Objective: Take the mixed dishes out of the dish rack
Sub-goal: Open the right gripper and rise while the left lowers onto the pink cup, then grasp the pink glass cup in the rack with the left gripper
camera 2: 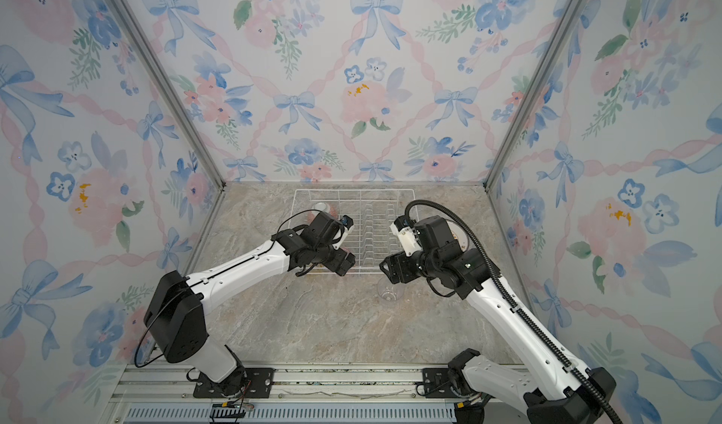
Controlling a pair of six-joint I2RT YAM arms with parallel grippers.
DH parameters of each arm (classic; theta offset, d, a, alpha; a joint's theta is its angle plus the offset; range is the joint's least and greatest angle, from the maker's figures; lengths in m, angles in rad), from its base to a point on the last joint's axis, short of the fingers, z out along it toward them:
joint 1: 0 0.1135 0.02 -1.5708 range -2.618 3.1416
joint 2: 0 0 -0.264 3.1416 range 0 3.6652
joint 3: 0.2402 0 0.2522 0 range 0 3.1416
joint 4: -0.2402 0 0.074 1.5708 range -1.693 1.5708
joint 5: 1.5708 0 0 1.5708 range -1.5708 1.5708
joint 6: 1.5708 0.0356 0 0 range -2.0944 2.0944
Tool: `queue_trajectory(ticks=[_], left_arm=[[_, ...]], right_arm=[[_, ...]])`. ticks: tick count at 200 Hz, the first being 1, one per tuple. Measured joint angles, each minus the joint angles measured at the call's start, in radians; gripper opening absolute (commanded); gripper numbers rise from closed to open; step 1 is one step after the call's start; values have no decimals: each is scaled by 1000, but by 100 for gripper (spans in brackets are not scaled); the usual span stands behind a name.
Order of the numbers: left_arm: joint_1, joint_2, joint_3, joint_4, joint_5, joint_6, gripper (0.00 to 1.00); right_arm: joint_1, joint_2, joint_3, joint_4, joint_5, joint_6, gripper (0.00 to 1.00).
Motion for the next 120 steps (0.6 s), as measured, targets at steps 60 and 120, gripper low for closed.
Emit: queue_trajectory(ticks=[60,120], left_arm=[[0,72,35,2,-2,-16,98],[0,114,58,11,-18,-24,98]], right_arm=[[-28,-22,-21,13,-8,1,80],[-49,-31,-46,23,-15,8,81]])
